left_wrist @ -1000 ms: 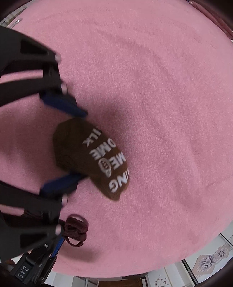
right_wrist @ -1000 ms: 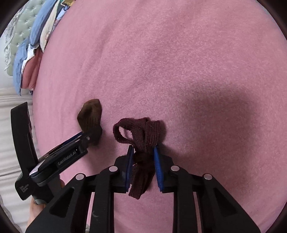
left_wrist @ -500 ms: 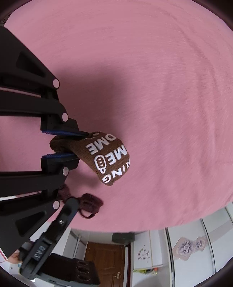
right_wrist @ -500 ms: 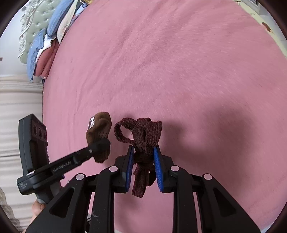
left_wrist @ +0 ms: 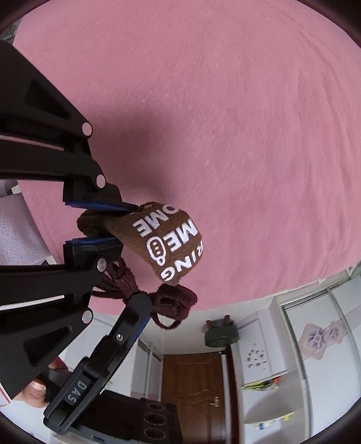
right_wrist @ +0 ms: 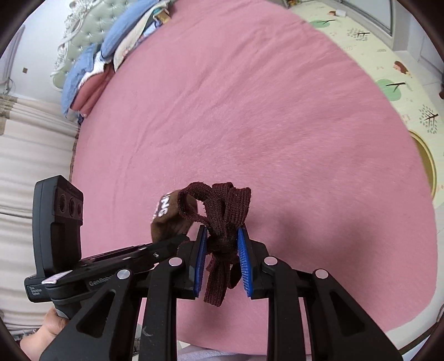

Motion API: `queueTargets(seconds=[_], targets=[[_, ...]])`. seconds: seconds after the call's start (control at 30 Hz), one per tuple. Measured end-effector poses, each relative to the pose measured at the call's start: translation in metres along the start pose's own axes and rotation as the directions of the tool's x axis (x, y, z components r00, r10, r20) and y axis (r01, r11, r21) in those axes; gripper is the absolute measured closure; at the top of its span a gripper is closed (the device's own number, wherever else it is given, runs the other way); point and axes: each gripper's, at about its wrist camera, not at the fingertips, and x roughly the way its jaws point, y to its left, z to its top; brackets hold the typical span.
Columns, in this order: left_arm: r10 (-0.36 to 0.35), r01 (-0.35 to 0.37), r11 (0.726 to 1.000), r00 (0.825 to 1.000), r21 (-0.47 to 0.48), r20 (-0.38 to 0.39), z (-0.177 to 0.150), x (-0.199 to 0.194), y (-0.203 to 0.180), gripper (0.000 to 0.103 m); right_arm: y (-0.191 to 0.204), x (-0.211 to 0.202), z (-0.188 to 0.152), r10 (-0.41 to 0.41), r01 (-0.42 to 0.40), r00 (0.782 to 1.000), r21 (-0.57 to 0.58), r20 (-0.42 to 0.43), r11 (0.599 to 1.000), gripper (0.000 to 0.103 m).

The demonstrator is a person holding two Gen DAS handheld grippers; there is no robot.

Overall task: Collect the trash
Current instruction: 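Carry the brown and maroon socks over the yellow bin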

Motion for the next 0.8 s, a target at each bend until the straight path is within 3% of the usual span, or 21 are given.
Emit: queueTargets(seconds=[0.4, 0.8], targets=[[0.01, -0.005, 0.989, 0.999, 0.15, -0.033, -0.029, 0.043, -0.136, 0.087, -0.101, -0.098, -0.009, 0.0, -0.007, 0.995, 0.065, 0.104, 0.998, 0.081], [0.007, 0.015, 0.973, 0.996, 0.229, -0.092, -0.006, 0.131, -0.277, 0.087, -0.237, -0.172, 0.014, -0.047, 0.022, 0.986, 0.153, 0.162, 0.988, 0.081]])
